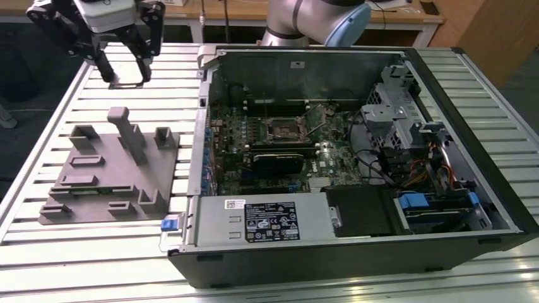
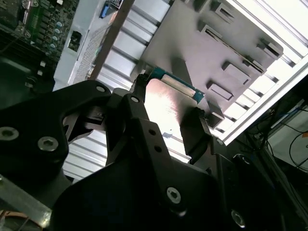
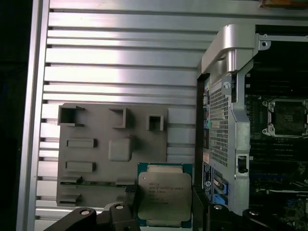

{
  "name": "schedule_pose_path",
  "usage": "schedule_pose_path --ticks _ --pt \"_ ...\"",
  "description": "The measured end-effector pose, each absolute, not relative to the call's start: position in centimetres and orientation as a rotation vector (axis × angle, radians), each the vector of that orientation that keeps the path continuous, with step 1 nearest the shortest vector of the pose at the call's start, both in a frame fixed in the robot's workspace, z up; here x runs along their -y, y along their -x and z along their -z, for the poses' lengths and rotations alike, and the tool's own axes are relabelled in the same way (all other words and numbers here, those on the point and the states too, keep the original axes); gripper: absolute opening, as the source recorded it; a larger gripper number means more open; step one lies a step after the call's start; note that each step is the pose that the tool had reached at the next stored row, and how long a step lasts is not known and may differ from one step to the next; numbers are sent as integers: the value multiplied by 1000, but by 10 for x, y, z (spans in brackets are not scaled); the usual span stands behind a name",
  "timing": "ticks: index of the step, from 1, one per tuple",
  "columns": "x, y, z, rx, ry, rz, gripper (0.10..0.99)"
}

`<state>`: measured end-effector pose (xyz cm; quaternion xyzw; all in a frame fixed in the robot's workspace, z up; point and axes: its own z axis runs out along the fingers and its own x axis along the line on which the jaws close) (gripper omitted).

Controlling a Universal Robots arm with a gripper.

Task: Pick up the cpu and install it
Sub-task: 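Pick up the cpu and move it towards the insertion slot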

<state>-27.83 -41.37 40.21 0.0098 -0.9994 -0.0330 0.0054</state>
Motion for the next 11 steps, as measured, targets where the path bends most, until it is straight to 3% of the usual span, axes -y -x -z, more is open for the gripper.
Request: schedule_pose_path --ticks 11 --pt "414 247 -402 3129 -31 104 541"
